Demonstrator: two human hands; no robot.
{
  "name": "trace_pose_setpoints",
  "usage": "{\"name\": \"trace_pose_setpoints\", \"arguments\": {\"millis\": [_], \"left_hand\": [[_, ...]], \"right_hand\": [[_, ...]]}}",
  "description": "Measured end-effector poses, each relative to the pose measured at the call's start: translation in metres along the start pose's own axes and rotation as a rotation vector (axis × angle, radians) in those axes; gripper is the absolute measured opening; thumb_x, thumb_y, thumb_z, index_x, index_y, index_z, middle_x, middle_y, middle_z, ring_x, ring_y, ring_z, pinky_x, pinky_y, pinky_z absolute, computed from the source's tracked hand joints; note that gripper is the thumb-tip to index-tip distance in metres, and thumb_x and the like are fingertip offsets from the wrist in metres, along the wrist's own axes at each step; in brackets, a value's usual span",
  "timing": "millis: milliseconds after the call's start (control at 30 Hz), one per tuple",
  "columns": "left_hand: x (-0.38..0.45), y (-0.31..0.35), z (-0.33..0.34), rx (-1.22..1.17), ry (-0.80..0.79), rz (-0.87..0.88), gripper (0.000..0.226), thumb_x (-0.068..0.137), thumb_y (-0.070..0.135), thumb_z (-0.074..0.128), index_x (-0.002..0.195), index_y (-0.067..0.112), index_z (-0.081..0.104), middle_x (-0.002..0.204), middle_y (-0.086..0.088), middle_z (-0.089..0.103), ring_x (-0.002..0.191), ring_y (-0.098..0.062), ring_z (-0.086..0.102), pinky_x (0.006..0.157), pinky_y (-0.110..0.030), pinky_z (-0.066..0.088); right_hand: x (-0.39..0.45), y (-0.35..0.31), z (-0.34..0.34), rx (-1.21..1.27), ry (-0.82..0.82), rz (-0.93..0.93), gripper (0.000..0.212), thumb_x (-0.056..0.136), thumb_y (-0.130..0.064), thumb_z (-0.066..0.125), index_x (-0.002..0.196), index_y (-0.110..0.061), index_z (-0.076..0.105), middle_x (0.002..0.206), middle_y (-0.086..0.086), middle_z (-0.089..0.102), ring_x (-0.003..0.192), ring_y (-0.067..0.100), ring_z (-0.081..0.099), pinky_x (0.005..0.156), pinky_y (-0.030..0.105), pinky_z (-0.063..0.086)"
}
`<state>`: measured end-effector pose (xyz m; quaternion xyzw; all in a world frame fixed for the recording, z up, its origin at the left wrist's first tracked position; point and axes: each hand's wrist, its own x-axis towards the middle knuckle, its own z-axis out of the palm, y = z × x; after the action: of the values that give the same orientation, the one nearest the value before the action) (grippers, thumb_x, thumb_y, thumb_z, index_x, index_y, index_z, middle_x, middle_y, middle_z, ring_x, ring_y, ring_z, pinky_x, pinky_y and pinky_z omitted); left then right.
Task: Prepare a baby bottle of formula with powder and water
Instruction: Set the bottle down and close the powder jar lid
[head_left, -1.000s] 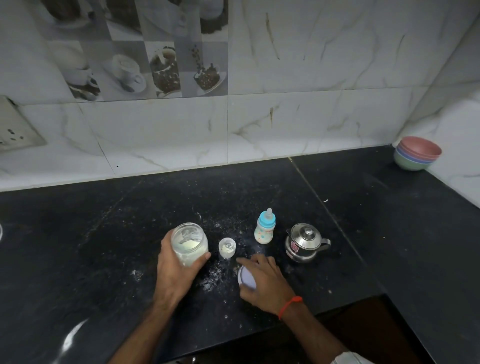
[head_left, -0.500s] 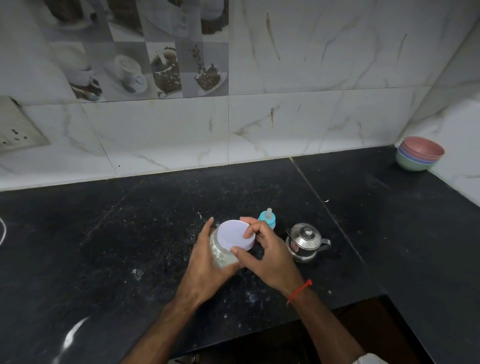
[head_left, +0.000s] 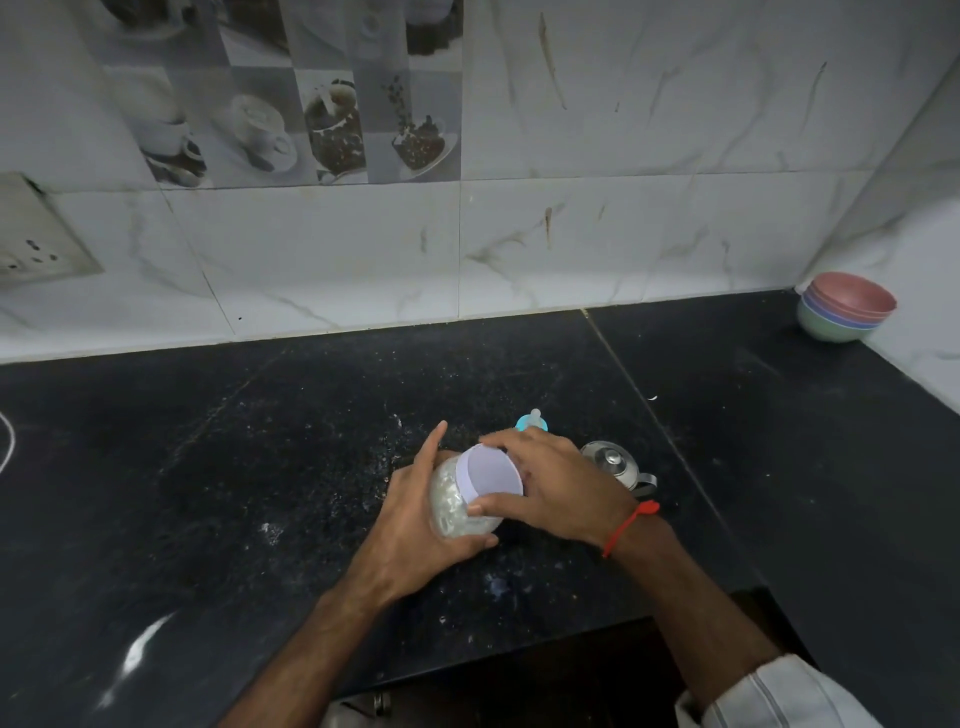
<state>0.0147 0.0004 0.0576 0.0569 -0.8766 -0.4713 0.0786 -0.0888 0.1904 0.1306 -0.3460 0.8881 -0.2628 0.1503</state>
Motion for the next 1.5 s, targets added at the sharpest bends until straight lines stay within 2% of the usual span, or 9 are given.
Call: {"name": "trace_pose_setpoints", "arguments": {"millis": [100, 167, 300, 433, 667, 1000, 1200, 1333, 1500], "left_hand": [[0.0, 0.01, 0.0, 0.031, 0.004, 0.051, 0.135, 0.059, 0.058, 0.094, 0.159, 0.06, 0.003, 0.14, 0.044, 0.037, 0.136, 0.013, 0.025, 0.107, -0.025, 0.037], [0.002, 0.014, -0.003, 0.034, 0.007, 0.069, 0.134, 0.059, 0.062, 0.092, 0.158, 0.061, 0.002, 0.143, 0.041, 0.038, 0.135, 0.017, 0.022, 0.106, -0.019, 0.034], [0.005, 0.011, -0.014, -0.012, 0.032, 0.037, 0.137, 0.056, 0.066, 0.092, 0.158, 0.061, 0.0, 0.144, 0.037, 0.045, 0.136, 0.011, 0.032, 0.108, -0.022, 0.035], [0.003, 0.002, -0.021, -0.078, -0.019, -0.017, 0.138, 0.055, 0.062, 0.098, 0.157, 0.063, 0.005, 0.143, 0.032, 0.053, 0.134, -0.004, 0.052, 0.111, -0.038, 0.048], [-0.001, -0.006, -0.027, -0.098, -0.18, 0.021, 0.13, 0.056, 0.058, 0.099, 0.156, 0.061, 0.017, 0.143, 0.03, 0.053, 0.129, -0.003, 0.059, 0.106, -0.034, 0.055], [-0.013, -0.006, -0.009, 0.316, 0.118, 0.218, 0.102, 0.072, 0.07, 0.076, 0.157, 0.029, 0.038, 0.152, 0.021, 0.046, 0.126, -0.003, 0.035, 0.096, -0.041, 0.056], [-0.013, -0.017, 0.0, 0.092, 0.175, 0.111, 0.103, 0.062, 0.066, 0.089, 0.149, 0.043, 0.039, 0.146, 0.022, 0.047, 0.135, -0.012, 0.045, 0.103, -0.039, 0.052], [0.008, -0.032, -0.007, -0.206, 0.308, -0.161, 0.107, 0.056, 0.073, 0.083, 0.146, 0.052, 0.03, 0.147, 0.007, 0.036, 0.142, -0.016, 0.032, 0.113, -0.04, 0.039], [0.037, -0.067, -0.006, -0.288, 0.327, -0.352, 0.112, 0.069, 0.059, 0.088, 0.155, 0.032, 0.022, 0.155, -0.006, 0.037, 0.143, -0.023, 0.032, 0.114, -0.042, 0.039]], "right_hand": [[0.006, -0.005, 0.01, -0.167, 0.234, 0.22, 0.086, 0.072, -0.102, 0.026, 0.086, -0.024, 0.059, 0.074, -0.007, 0.055, 0.077, 0.021, 0.061, 0.067, 0.035, 0.046], [0.01, 0.002, 0.014, -0.451, 0.232, 0.221, 0.086, 0.092, -0.084, 0.012, 0.117, -0.022, 0.066, 0.086, 0.004, 0.062, 0.087, 0.031, 0.065, 0.066, 0.037, 0.042], [0.004, 0.009, -0.002, -0.204, 0.381, -0.018, 0.079, 0.092, -0.086, 0.018, 0.114, -0.032, 0.071, 0.103, 0.001, 0.073, 0.098, 0.027, 0.07, 0.075, 0.039, 0.054], [0.007, 0.01, -0.008, -0.193, 0.042, -0.407, 0.068, 0.092, -0.072, 0.058, 0.153, -0.049, 0.038, 0.133, -0.014, 0.046, 0.107, 0.003, 0.051, 0.08, 0.032, 0.058], [0.017, 0.0, 0.015, -0.258, 0.254, -0.57, 0.063, 0.086, -0.064, 0.06, 0.125, -0.014, 0.061, 0.108, 0.0, 0.061, 0.089, 0.017, 0.062, 0.068, 0.031, 0.051], [0.017, -0.028, 0.068, -0.055, 0.359, -0.017, 0.037, 0.095, -0.06, 0.032, 0.107, -0.026, 0.037, 0.082, -0.001, 0.072, 0.074, 0.026, 0.071, 0.061, 0.031, 0.04], [0.018, -0.02, 0.05, 0.209, 0.203, 0.275, 0.06, 0.082, -0.092, 0.023, 0.099, -0.038, 0.04, 0.092, -0.005, 0.069, 0.089, 0.026, 0.066, 0.08, 0.042, 0.046], [0.004, 0.018, 0.025, 0.275, 0.579, 0.271, 0.039, 0.089, -0.079, 0.046, 0.106, -0.044, 0.045, 0.078, -0.01, 0.067, 0.079, 0.01, 0.067, 0.071, 0.037, 0.051], [-0.019, 0.096, 0.009, -0.143, 0.478, 0.472, 0.079, 0.083, -0.056, 0.077, 0.149, -0.028, 0.043, 0.138, 0.006, 0.053, 0.127, 0.032, 0.051, 0.1, 0.047, 0.046]]}}
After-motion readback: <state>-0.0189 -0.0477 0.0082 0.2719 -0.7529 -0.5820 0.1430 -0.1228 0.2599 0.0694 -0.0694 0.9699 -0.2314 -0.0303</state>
